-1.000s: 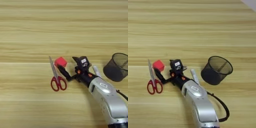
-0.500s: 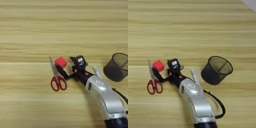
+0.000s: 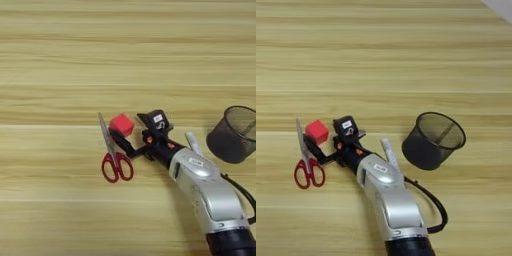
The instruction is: Move the objects on the table
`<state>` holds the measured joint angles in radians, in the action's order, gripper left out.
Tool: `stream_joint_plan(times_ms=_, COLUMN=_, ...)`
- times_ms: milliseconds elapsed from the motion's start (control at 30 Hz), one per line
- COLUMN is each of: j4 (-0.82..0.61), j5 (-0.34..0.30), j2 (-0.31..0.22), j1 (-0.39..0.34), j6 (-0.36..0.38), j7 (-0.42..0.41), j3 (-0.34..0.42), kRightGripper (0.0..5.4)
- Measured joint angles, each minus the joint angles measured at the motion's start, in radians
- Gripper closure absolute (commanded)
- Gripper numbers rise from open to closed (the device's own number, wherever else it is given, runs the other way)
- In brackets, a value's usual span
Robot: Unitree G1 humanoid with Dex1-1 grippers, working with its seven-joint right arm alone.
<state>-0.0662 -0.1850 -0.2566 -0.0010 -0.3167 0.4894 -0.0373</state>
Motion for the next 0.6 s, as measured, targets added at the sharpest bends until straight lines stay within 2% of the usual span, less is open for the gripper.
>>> stream_joint_plan(times_ms=33, j4=0.003, j5=0.0, j2=0.0, j1=-0.004, j6=0.0, j7=0.0, j3=-0.001, kRightGripper=0.03)
stream_joint_plan(times_ms=233, j4=0.006, j5=0.0, j2=0.003, j1=-0.008, j6=0.001, j7=0.001, j3=-0.007, kRightGripper=0.95)
stream_joint_plan(times_ms=600, j4=0.016, j5=0.0, j2=0.018, j1=-0.008, j6=0.001, j7=0.004, j3=-0.016, kRightGripper=2.21)
